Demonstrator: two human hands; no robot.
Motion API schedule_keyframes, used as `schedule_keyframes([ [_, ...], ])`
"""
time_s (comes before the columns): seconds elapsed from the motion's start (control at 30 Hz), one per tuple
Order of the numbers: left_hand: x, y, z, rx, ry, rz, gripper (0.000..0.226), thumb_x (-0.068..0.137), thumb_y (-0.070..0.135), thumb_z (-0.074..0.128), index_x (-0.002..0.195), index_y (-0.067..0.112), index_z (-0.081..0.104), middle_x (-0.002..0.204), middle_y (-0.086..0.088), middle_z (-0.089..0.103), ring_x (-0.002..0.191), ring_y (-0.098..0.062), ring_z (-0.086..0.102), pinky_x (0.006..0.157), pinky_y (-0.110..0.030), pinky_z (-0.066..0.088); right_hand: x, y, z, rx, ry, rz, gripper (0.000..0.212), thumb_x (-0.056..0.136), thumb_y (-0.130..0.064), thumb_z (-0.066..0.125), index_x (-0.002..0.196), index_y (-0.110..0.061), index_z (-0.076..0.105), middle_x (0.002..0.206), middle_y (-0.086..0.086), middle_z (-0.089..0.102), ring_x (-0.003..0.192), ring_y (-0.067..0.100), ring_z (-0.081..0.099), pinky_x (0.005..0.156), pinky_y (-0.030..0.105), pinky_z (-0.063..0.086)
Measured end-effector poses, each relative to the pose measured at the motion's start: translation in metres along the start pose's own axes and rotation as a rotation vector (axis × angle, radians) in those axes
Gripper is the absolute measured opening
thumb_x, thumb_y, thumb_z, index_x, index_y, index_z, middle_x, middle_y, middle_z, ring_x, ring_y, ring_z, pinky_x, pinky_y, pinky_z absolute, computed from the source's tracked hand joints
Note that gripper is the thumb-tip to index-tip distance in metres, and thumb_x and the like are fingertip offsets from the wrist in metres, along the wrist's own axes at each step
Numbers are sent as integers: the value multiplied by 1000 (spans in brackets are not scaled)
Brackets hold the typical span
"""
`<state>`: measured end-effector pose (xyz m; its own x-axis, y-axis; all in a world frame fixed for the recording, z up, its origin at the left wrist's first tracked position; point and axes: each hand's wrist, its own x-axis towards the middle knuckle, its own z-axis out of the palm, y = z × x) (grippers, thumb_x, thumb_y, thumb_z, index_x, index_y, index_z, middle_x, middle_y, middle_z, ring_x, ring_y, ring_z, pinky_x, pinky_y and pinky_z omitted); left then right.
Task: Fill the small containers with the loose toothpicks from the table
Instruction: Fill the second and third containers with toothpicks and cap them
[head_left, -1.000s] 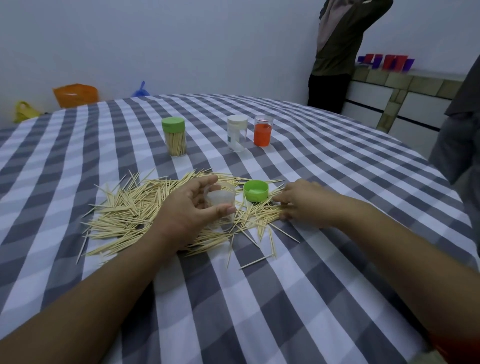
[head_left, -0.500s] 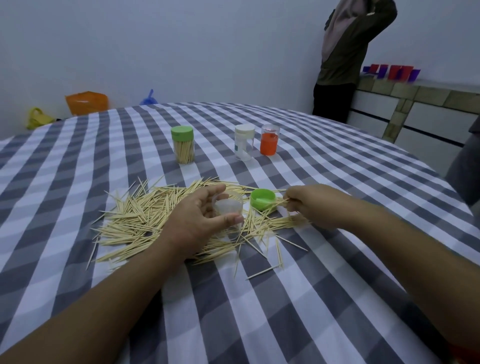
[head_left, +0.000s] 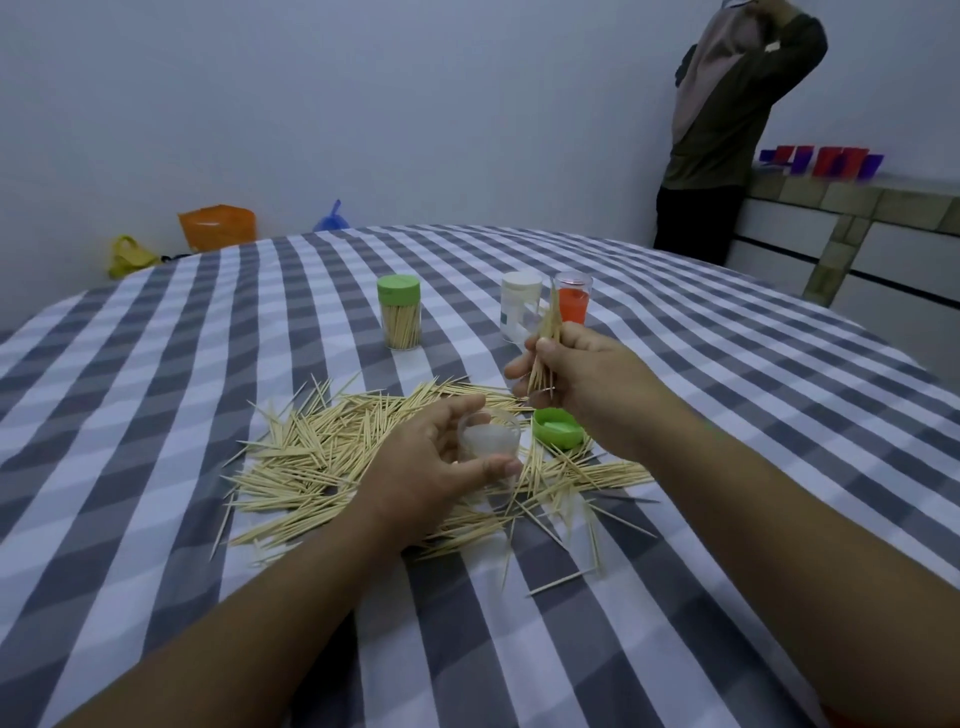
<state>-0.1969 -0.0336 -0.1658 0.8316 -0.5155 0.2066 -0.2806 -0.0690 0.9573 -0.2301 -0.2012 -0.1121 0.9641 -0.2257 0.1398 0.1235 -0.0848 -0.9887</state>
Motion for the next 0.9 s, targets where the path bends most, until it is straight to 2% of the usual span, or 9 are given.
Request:
schedule_keyframes([
  [0.1, 0, -1, 0, 4, -2, 1, 80, 51, 29, 80, 126, 18, 54, 111, 7, 65, 96, -3, 67, 83, -19, 54, -1, 5, 10, 112, 85, -19, 19, 102, -14, 35, 98, -14, 54, 80, 4, 69, 81, 22, 66, 71, 33, 47],
  [0.2, 1, -2, 0, 12, -1, 5, 83, 50, 33, 80, 127, 18, 54, 112, 7, 64, 98, -6, 67, 86, -25, 55, -5, 7, 19, 131, 119, -28, 20, 103, -18, 34, 99, -20, 53, 84, 3, 71, 87, 20, 67, 70, 29, 45],
  [0.27, 1, -2, 0, 12, 3, 7, 83, 50, 32, 80, 127, 18, 53, 113, 7, 64, 99, -7, 67, 88, -27, 55, -9, 11, 24, 41, 120, -44, 20, 103, -22, 34, 99, -29, 53, 92, -2, 72, 94, 13, 65, 75, 28, 43],
  [0.37, 2, -3, 0, 13, 8, 5, 84, 50, 33, 81, 128, 18, 53, 115, 5, 64, 102, -8, 66, 91, -29, 54, -16, 21, 29, -114, 71, -53, 20, 103, -29, 35, 99, -37, 53, 111, -10, 68, 113, 11, 58, 94, 35, 44],
  [0.4, 2, -4, -1, 16, 7, 8, 86, 50, 36, 82, 128, 17, 53, 116, 4, 64, 104, -8, 65, 93, -31, 53, -18, 24, 31, -135, 44, -39, 20, 102, -31, 35, 100, -38, 54, 117, -11, 65, 115, 11, 56, 91, 34, 47],
  [0.5, 2, -6, -2, 22, 16, 23, 90, 50, 43, 83, 130, 15, 53, 122, 0, 64, 109, -9, 63, 95, -33, 52, -24, 24, 34, -155, 2, -2, 20, 102, -28, 37, 116, -30, 51, 114, -13, 59, 101, -1, 56, 67, 18, 52],
  [0.67, 2, -6, -2, 57, 25, 29, 73, 56, 33, 85, 120, 12, 59, 103, -2, 72, 94, -13, 70, 81, -25, 56, -28, 21, 35, -203, -25, 42, 21, 102, -23, 38, 120, -19, 48, 98, -1, 58, 79, 8, 56, 58, 16, 49],
  [0.83, 2, -4, -1, 32, 18, 35, 65, 59, 20, 80, 120, 15, 58, 94, 2, 71, 71, -1, 68, 66, -14, 52, -28, 21, 31, -257, -27, 84, 17, 100, -22, 42, 109, -23, 56, 105, 8, 64, 85, 17, 61, 72, 31, 52],
  [0.9, 1, -4, -1, 56, 22, 39, 70, 57, 28, 81, 122, 18, 57, 101, 3, 70, 76, -2, 69, 70, -16, 53, -26, 23, 28, -284, -1, 79, 16, 98, -23, 46, 104, -26, 60, 109, 5, 64, 96, 18, 63, 81, 37, 53],
])
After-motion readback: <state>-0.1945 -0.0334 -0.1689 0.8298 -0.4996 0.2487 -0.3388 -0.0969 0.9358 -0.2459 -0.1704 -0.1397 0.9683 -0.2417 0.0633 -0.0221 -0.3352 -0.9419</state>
